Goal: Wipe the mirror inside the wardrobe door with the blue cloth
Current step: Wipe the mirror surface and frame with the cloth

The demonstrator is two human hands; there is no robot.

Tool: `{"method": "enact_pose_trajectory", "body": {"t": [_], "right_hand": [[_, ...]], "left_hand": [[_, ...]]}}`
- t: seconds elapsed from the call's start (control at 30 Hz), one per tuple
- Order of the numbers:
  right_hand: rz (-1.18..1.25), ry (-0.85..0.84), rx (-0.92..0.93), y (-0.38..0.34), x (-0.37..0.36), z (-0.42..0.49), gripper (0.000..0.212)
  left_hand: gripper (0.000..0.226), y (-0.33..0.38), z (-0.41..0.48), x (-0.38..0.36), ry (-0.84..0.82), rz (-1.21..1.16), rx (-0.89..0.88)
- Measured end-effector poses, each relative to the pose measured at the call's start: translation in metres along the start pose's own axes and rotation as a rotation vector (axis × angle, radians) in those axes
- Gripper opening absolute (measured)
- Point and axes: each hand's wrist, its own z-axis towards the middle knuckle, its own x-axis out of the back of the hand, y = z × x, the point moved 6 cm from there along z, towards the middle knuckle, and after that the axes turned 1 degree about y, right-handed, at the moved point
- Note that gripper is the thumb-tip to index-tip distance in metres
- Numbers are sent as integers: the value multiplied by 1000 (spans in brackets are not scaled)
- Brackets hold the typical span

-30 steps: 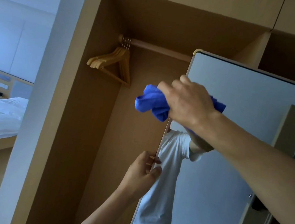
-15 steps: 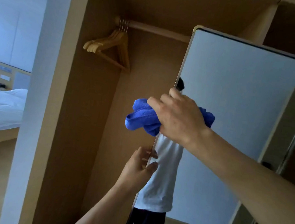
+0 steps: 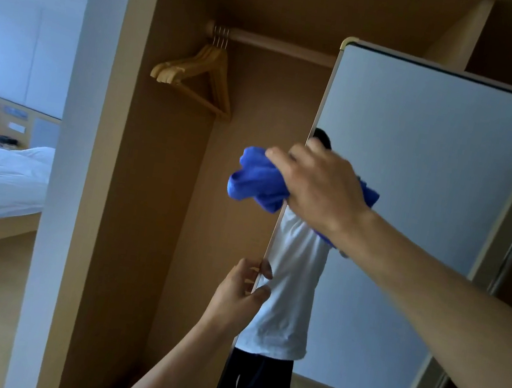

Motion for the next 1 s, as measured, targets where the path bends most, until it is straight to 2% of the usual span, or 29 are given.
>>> {"method": "enact_pose_trajectory", "body": {"t": [0.17, 0.4, 0.53, 0.63, 0.8, 0.9, 1.0], "right_hand": [[26, 46, -95, 26, 11, 22, 41], [109, 68, -45, -9, -12, -19, 49], [114, 10, -23, -49, -36, -54, 44], [153, -44, -11, -77, -51, -80, 49], [180, -125, -11, -105, -60, -100, 41], [169, -201, -12, -104, -59, -96, 47], [154, -244, -10, -94, -50, -82, 51]], "left_hand": [[28, -11, -3, -2, -27, -11, 23], [31, -26, -9, -7, 2, -3, 39], [28, -32, -10, -9, 46, 66, 81], [21, -37, -9, -9, 44, -20, 122], [12, -51, -18, -11, 22, -78, 190], [24, -56, -27, -10, 6, -157, 240], [43, -53, -30, -8, -45, -116, 214]]}}
